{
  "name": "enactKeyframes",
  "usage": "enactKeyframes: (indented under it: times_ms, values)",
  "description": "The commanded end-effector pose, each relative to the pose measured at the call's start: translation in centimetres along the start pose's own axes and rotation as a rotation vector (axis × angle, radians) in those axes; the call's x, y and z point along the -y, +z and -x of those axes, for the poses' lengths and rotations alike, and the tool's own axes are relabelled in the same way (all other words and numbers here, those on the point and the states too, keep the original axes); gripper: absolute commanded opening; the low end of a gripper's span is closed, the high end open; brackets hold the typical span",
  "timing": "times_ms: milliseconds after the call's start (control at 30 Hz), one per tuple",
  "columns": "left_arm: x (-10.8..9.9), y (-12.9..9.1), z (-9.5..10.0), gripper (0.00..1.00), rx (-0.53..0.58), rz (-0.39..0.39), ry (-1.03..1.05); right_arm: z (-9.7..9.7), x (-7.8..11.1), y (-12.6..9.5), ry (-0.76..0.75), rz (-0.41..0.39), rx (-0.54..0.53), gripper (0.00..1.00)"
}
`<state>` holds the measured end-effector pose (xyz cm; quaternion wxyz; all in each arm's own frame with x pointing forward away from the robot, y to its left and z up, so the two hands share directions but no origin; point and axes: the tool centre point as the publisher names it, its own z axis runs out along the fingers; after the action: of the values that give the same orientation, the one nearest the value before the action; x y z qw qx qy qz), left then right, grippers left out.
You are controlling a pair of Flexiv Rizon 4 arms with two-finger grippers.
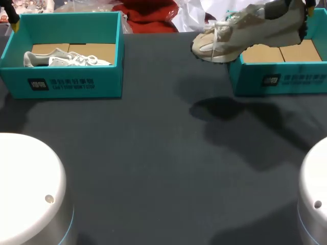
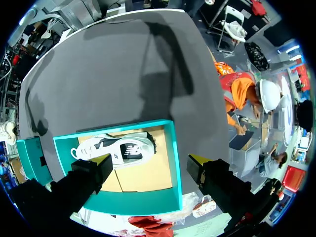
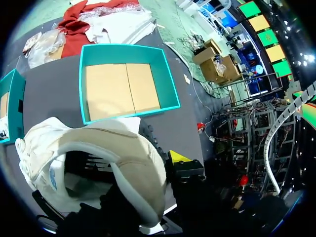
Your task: Take the shoe out of the shoebox, open the shoe tongue, remove and reinsert the insole, then place the shoe into the shoebox
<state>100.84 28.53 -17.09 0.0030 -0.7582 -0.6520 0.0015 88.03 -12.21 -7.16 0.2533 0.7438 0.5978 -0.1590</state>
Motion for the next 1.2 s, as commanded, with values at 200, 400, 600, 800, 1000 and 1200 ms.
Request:
enactKeyframes:
  times_ms: [200, 400, 600, 800, 1000, 1200]
  values:
    - [0.0, 0.0, 0.0, 1.00, -0.002, 0.000, 0.002, -0.2, -0.5, -0.2, 0.001, -0.008, 0.011, 0.00]
    - [0.0, 0.0, 0.0, 1.00, -0.002, 0.000, 0.002, -0.2, -0.5, -0.2, 0.001, -0.008, 0.011, 0.00]
    - [0.0, 0.0, 0.0, 1.00, -0.002, 0.000, 0.002, -2.1, 3.7, -0.5, -0.054, 0.016, 0.047, 0.00]
    - [0.0, 0.0, 0.0, 1.00, -0.002, 0.000, 0.002, -4.7, 9.7, -1.0, -0.047, 0.023, 0.000, 0.00]
    - [0.0, 0.0, 0.0, 1.00, -0.002, 0.000, 0.002, -7.9, 13.9, -0.6, -0.038, -0.004, -0.059, 0.00]
    - [0.0, 0.0, 0.0, 1.00, -0.002, 0.000, 0.002, -10.3, 16.4, -0.4, -0.055, -0.006, -0.146, 0.00]
